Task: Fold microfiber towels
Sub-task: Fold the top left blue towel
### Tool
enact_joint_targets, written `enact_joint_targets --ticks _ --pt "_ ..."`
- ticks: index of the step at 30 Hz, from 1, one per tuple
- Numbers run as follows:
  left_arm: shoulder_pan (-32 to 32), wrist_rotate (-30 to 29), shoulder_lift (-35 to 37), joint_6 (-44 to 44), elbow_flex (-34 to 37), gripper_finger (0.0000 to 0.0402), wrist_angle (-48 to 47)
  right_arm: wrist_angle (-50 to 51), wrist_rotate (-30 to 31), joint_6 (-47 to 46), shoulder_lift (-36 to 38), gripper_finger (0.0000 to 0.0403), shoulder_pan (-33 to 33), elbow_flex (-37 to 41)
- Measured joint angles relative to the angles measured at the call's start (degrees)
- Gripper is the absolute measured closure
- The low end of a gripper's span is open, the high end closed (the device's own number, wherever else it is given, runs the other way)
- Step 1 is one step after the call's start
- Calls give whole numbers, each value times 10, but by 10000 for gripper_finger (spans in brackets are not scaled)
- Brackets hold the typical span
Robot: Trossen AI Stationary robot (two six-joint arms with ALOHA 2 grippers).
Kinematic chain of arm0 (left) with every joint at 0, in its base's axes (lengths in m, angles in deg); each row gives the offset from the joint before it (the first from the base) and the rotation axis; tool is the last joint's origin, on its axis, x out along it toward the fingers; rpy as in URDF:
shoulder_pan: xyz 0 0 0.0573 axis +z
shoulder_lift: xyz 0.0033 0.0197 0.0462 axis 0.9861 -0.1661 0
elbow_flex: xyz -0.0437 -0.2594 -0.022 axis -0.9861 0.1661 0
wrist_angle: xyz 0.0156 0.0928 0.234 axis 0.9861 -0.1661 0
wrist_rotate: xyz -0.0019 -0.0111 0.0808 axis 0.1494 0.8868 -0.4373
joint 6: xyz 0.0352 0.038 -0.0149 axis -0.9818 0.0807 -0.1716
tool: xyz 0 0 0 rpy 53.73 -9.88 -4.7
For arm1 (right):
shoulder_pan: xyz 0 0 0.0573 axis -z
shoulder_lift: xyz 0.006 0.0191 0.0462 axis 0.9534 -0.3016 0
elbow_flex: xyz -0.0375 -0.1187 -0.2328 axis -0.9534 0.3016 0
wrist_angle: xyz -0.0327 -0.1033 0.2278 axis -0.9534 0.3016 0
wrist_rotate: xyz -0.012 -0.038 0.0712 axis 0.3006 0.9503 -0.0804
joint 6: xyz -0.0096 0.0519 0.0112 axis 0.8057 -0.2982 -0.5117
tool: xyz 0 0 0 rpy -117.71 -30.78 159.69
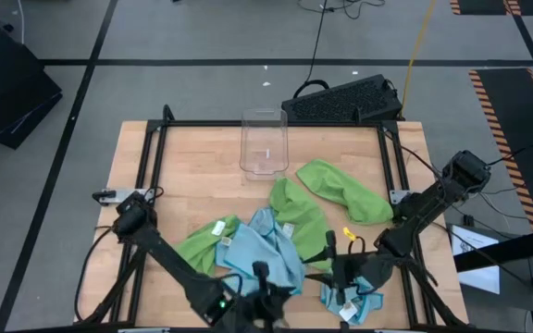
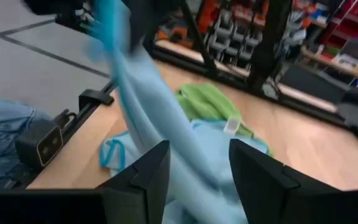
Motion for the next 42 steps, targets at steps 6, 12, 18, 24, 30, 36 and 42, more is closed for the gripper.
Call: enact_joint_targets --ticks 6,12,18,24,30,36,42 --pt "41 82 6 120 0 384 -94 -41 28 76 -16 243 -30 0" --pt "66 146 2 146 0 396 -93 -47 47 168 -54 243 -38 0" --pt "63 156 2 165 0 381 -93 -87 50 238 -87 249 -40 0" --pt "63 156 2 167 1 395 -93 -184 108 305 -133 276 -40 0" --pt "63 156 2 171 1 382 -93 -245 110 329 -154 306 -39 0" --pt "63 153 2 172 1 394 -94 -248 130 328 -154 358 -39 0" --pt "64 149 2 169 1 376 -93 -255 151 318 -154 398 -39 0"
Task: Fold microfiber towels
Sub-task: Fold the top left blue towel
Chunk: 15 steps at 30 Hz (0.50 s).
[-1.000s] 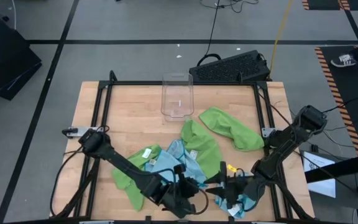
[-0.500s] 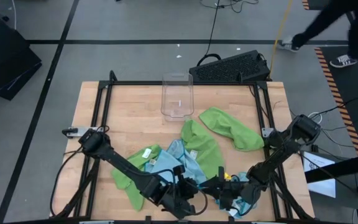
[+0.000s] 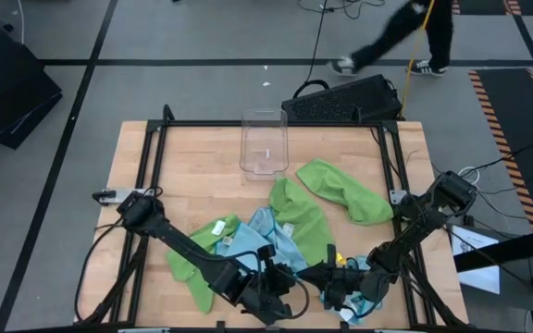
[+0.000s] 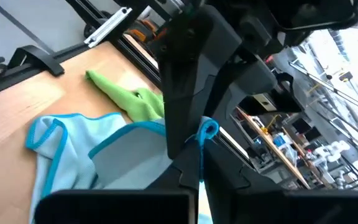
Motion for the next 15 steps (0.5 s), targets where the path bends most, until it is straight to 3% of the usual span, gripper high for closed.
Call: enact_joint_targets --ticks 5,9,15 --pt "-1 -12 0 -14 22 368 6 -28 2 -24 4 396 0 0" --pt "-4 -14 0 -15 57 326 23 -27 17 -57 19 400 0 0" --pt "-8 -118 0 12 78 246 28 3 34 -127 53 399 0 0"
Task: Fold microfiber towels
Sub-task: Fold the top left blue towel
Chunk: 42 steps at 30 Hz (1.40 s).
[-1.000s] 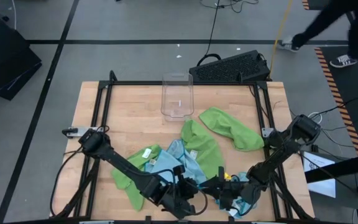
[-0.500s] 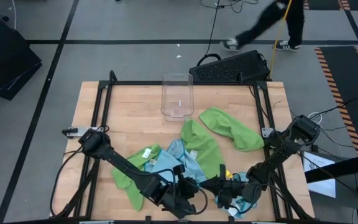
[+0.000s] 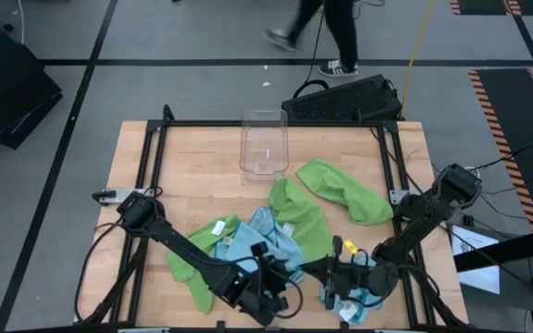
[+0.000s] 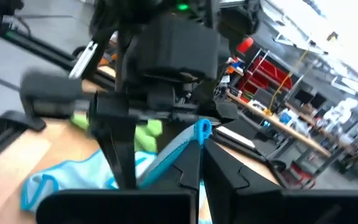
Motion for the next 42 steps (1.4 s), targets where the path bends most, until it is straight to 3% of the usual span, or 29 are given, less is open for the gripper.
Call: enact_joint_targets --ticks 4,8,12,14,18,25,31,37,42 --pt "-5 -63 0 4 0 215 2 64 14 -71 32 399 0 0" --pt "-15 -93 0 -6 0 216 7 155 10 -160 62 399 0 0" --pt "-35 -195 0 -111 0 238 69 217 -19 -234 82 399 3 0" --pt "-44 -217 0 -178 0 248 107 231 -55 -258 88 399 7 0" --pt "-49 -212 0 -226 0 250 143 230 -112 -288 91 399 19 0" --pt "-43 -157 -32 -327 0 189 231 247 -111 -333 91 399 34 0" --pt "-28 -184 -53 -389 0 149 261 257 -111 -338 91 399 38 0" --pt "-31 -247 -54 -373 0 178 225 259 -111 -338 91 399 38 0" --pt "-35 -253 -54 -377 0 232 210 258 -112 -340 91 399 38 0"
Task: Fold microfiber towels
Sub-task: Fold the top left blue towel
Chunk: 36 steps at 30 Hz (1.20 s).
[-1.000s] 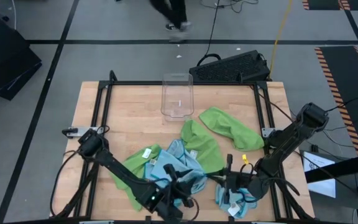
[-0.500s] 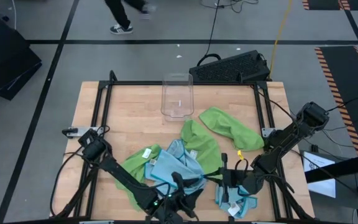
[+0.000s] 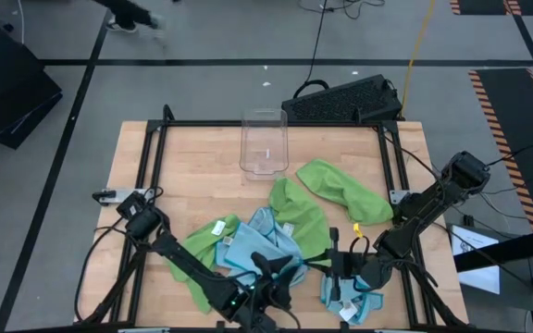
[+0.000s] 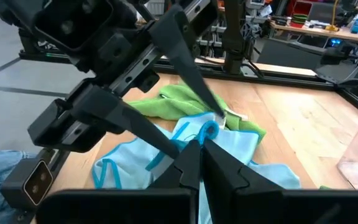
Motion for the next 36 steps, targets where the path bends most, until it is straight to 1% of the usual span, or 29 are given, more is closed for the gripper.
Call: enact_joint_targets --ticks 4,10,13,14,17,20,22,26,28,30,32,35,36 --pt "0 9 0 10 0 281 -16 -1 0 0 0 398 0 0" --pt "0 11 0 59 0 347 -59 0 -1 1 0 398 0 0" --pt "-1 8 0 87 0 387 -61 7 -24 8 0 397 0 0" --pt "-2 7 0 92 0 393 -60 8 -31 16 0 395 -1 0" --pt "-3 23 4 104 0 394 -60 25 -30 42 0 371 -9 0" --pt "-3 69 18 132 0 397 -62 47 -30 64 0 333 -20 0" --pt "0 116 33 158 0 397 -61 57 -30 68 0 305 -26 0" --pt "11 249 55 230 0 397 -73 74 -31 63 0 251 -34 0" --pt "15 295 56 251 0 398 -80 76 -31 63 0 229 -36 0" --pt "17 319 56 271 0 397 -88 71 -46 63 0 212 -35 0" --pt "21 329 56 301 0 394 -107 61 -62 68 0 199 -35 0" --pt "30 330 57 347 0 397 -148 50 -91 84 0 185 -35 0" --pt "32 329 56 357 0 398 -157 51 -91 86 0 183 -38 0"
